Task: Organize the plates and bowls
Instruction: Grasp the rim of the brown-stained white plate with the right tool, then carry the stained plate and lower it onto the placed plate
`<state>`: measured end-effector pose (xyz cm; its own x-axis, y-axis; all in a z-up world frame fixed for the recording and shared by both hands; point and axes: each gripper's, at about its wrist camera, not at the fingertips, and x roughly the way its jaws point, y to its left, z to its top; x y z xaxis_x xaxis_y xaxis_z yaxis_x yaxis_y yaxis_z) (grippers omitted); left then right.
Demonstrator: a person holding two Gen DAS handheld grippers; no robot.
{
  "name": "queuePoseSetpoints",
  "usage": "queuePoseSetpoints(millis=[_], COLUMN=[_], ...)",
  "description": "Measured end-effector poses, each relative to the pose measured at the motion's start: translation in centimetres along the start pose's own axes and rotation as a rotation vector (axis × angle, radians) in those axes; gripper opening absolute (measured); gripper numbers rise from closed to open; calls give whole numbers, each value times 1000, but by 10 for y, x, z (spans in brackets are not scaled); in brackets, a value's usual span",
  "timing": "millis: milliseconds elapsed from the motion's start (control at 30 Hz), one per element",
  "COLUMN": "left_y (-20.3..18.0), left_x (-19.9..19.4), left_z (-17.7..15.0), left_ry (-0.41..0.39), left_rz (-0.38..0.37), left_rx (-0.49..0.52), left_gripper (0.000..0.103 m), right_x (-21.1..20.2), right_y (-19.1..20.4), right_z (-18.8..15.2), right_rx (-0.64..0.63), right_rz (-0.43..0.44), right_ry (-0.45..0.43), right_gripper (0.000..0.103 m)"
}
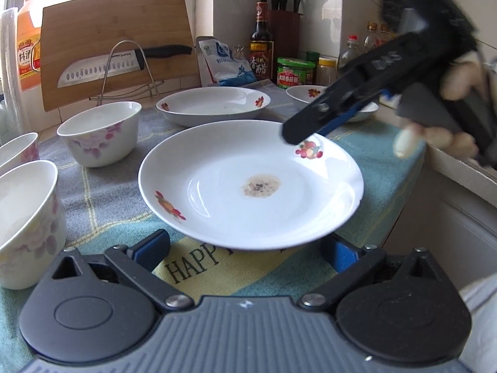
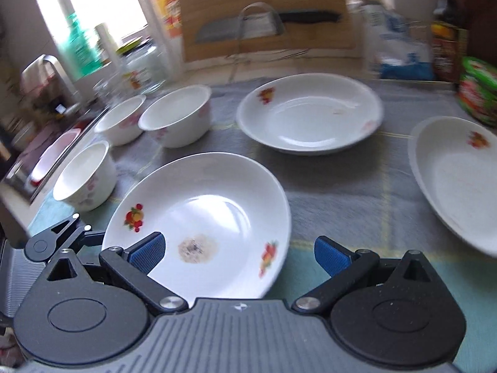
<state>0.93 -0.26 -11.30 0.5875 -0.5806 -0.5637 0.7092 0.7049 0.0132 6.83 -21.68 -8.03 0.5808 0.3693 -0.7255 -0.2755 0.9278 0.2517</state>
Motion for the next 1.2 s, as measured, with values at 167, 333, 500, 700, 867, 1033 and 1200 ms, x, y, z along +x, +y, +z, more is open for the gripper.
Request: queuePoseSetpoints(millis=[167,333,500,700,867,1033,1200], left_y=[-1,-1,2,6,7,7,10], left_x=[-1,1,1,3,4,3,3], left_z=[1,3,4,7,11,12,15], left_ry=[8,12,21,29,43,53,61], left_rz=[3,-7,-21,-49,-65,-70,-74], left_rx=[8,18,26,48,72,88,90], left_gripper=[103,103,103,103,103,102,100], right_x=[27,40,47,55,60,62,64], right_y=[-11,-14,-11,-9,-12,-19,-26], right_z=[18,30,39,50,60,66,72], right_rx=[-4,-30,-74,-126,-117,-76,0], right_rz=[82,114,127,187,255,293,322], right_ry=[91,133,170,225,280,311,346], right_gripper=[103,103,103,103,103,103,103])
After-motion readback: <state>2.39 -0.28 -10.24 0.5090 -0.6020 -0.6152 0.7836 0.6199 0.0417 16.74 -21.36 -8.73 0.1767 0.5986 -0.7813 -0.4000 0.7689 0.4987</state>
